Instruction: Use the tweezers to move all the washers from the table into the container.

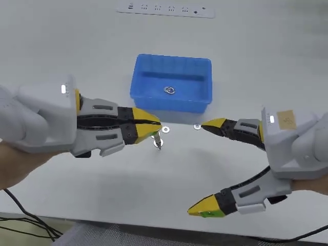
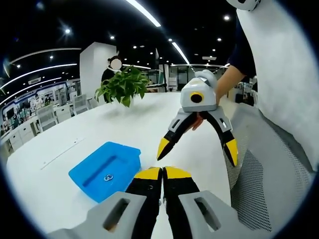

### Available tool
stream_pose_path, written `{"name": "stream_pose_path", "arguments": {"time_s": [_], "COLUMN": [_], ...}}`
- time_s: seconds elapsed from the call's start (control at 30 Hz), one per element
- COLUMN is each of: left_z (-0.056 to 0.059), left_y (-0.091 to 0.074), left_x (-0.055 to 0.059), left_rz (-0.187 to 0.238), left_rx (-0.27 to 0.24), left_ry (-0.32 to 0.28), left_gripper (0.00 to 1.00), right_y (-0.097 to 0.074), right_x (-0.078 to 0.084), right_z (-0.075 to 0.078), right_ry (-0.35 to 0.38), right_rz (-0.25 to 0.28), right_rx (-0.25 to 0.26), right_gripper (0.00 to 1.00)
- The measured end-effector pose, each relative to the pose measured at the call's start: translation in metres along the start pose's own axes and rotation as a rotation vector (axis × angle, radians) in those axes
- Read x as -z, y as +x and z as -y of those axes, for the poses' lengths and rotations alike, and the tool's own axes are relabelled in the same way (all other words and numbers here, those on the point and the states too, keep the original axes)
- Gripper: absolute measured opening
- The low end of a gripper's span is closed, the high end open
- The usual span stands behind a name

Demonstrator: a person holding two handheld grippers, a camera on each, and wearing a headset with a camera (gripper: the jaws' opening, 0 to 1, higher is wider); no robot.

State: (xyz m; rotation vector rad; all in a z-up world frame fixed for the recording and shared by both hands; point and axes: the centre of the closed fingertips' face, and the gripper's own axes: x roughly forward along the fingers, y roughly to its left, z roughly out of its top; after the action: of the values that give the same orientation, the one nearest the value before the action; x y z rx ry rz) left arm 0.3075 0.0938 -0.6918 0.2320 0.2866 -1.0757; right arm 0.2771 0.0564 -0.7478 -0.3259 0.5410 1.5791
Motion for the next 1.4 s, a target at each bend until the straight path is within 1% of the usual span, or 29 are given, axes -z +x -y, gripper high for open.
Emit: {"name": "stream_pose_path", "arguments": {"time_s": [0.1,0.2,0.23,0.37,0.47,0.57,0.67,0.93,1.07,1.13,1.23,1.4], "left_z": [-0.001,-0.001,-0.001,-0.002,-0.002,-0.001,-0.002,-0.002,-0.001,-0.001,0.0,0.003], "left_y": [0.001,0.002,0.002,0.004,0.004,0.005,0.005,0.005,0.006,0.006,0.005,0.005], "left_x": [0.0,0.0,0.0,0.0,0.0,0.0,0.0,0.0,0.0,0.0,0.0,0.0], "left_rz": [0.002,0.002,0.001,0.0,0.002,0.001,-0.001,-0.004,-0.005,-0.005,-0.007,-0.004], "left_rx": [-0.008,-0.012,-0.011,-0.015,-0.017,-0.011,-0.008,-0.004,-0.001,-0.001,-0.002,-0.003], "left_ry": [-0.008,-0.014,-0.016,-0.02,-0.027,-0.03,-0.03,-0.036,-0.036,-0.036,-0.036,-0.036], "left_gripper": [0.04,0.04,0.04,0.04,0.04,0.04,0.04,0.04,0.05,0.05,0.05,0.05], "right_y": [0.008,0.016,0.02,0.033,0.042,0.048,0.055,0.065,0.068,0.07,0.071,0.071], "right_x": [-0.008,-0.015,-0.016,-0.016,-0.015,-0.017,-0.012,-0.014,-0.016,-0.016,-0.014,-0.014], "right_z": [0.007,0.012,0.014,0.02,0.024,0.026,0.03,0.035,0.035,0.032,0.03,0.03], "right_ry": [-0.01,-0.022,-0.025,-0.049,-0.074,-0.089,-0.09,-0.117,-0.137,-0.141,-0.187,-0.215], "right_rz": [0.015,0.027,0.025,0.001,-0.011,-0.011,-0.042,-0.043,-0.041,-0.044,-0.058,-0.06], "right_rx": [0.002,-0.002,-0.009,-0.03,-0.033,-0.046,-0.061,-0.081,-0.086,-0.105,-0.112,-0.112], "right_gripper": [0.91,0.83,0.79,0.64,0.55,0.45,0.31,0.23,0.17,0.14,0.12,0.11]}}
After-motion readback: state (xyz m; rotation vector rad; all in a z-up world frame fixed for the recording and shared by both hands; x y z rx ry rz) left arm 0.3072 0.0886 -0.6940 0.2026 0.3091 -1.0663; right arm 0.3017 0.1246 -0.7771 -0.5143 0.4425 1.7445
